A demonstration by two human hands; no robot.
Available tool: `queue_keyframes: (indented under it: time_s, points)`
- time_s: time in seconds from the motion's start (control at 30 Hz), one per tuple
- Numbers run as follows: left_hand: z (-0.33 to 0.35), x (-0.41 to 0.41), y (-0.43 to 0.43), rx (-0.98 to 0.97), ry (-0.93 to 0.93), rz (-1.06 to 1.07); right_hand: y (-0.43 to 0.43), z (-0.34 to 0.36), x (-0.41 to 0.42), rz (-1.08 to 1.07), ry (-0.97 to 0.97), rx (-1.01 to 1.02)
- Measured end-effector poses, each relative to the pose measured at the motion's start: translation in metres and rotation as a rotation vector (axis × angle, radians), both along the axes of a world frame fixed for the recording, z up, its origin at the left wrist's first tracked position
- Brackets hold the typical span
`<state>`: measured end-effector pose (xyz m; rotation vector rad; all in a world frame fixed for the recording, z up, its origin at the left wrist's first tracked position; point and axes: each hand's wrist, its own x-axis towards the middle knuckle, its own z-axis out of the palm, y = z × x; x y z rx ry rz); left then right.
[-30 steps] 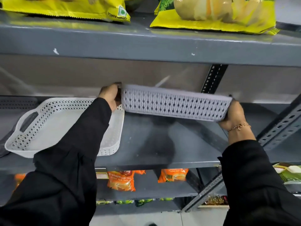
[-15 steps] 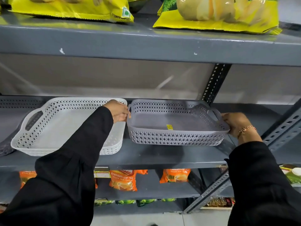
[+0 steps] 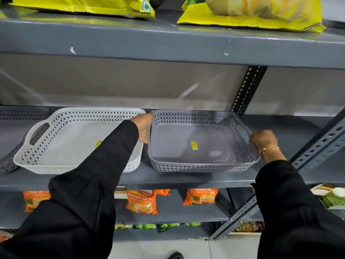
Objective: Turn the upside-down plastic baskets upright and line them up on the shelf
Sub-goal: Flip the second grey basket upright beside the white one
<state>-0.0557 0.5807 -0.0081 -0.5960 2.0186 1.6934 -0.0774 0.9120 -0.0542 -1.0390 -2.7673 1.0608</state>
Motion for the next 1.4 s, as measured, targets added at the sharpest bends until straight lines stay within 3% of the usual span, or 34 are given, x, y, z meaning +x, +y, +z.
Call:
queue_keyframes:
  time_s: [0.6, 0.8, 1.0, 1.1, 1.23, 1.3, 1.4]
  points:
    - [-0.012, 0.001, 0.010, 0.108, 0.067, 0.043, -0.014, 0.005, 0.012, 0.081, 0.036, 0.003]
    - [-0.016, -0.002, 0.009, 0.117, 0.060, 0.052, -0.012, 0.001, 0.013, 0.014, 0.075, -0.102]
    - [-0.018, -0.003, 0.004, 0.141, 0.049, 0.049, -0.028, 0.009, 0.021, -0.003, 0.096, -0.068]
    - [-0.011, 0.003, -0.007, -0.151, 0.203, 0.040, -0.050, 0.014, 0.029, 0.019, 0.154, 0.008]
    - [0.011, 0.025, -0.040, -0.632, 0.622, 0.171, -0.102, 0.019, 0.036, 0.146, 0.348, 0.136]
    - [0.010, 0.039, -0.064, -0.739, 0.755, 0.226, -0.143, 0.023, 0.040, 0.271, 0.415, 0.091]
    - [-0.005, 0.056, -0.102, -0.804, 0.748, 0.300, -0.206, 0.025, 0.048, 0.460, 0.470, 0.048]
